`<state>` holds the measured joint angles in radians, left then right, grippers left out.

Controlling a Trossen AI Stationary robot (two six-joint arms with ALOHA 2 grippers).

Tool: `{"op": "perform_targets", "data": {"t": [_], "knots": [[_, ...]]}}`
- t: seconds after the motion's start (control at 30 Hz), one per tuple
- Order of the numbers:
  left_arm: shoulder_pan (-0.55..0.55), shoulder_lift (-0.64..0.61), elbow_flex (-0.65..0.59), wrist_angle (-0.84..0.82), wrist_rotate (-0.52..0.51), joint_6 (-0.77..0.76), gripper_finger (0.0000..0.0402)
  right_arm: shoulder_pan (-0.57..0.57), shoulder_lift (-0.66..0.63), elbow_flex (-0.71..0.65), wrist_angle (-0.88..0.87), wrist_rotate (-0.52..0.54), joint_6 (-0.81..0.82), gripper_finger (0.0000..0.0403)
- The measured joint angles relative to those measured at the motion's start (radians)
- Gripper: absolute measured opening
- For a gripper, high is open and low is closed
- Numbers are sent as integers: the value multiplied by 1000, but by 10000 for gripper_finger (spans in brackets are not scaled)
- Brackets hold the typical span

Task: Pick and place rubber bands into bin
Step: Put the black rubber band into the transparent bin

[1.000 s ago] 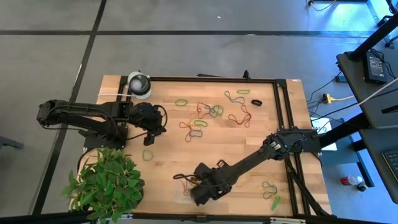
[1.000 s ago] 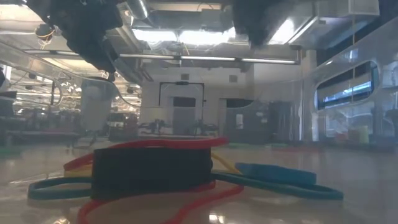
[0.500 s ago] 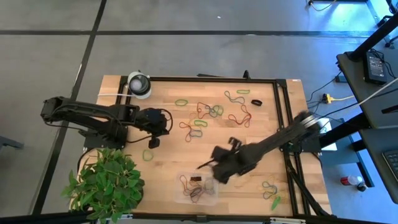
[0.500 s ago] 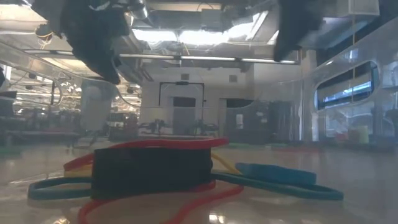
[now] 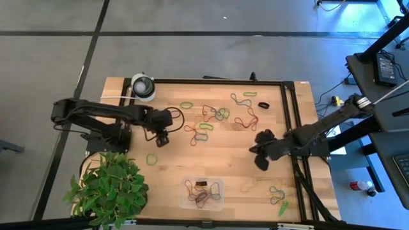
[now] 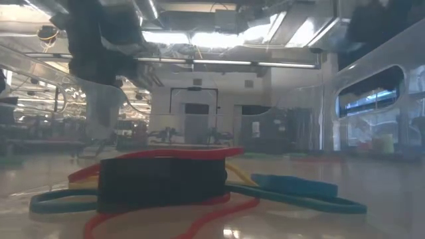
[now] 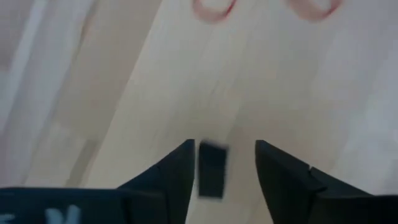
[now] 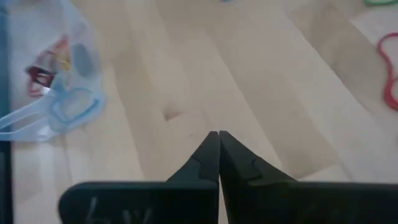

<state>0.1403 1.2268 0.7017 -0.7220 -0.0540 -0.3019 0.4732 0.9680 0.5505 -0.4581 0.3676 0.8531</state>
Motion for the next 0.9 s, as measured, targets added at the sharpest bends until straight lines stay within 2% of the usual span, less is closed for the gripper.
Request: {"op": "perform_targets", "data": {"t": [0.1,0.27,0.37,0.57,0.67,0.83,0.9], "knots": [[11,43,0,-34,1,-13,180,0,-117,-118,100,-25,-25,3],[13,115,-5,-38,14,-26,187,0,-261,-237,190,-29,-18,3],[12,163,-5,-36,20,-26,187,0,-308,-267,229,-21,-18,3],[12,267,-5,-22,21,-17,180,0,-337,-277,240,91,-37,3],[14,293,0,-18,29,-18,148,0,-336,-277,238,110,-101,3],[12,280,22,-47,34,-41,34,0,-336,-277,239,123,-43,3],[9,259,56,-89,52,-36,12,0,-336,-277,238,128,-77,3]]}}
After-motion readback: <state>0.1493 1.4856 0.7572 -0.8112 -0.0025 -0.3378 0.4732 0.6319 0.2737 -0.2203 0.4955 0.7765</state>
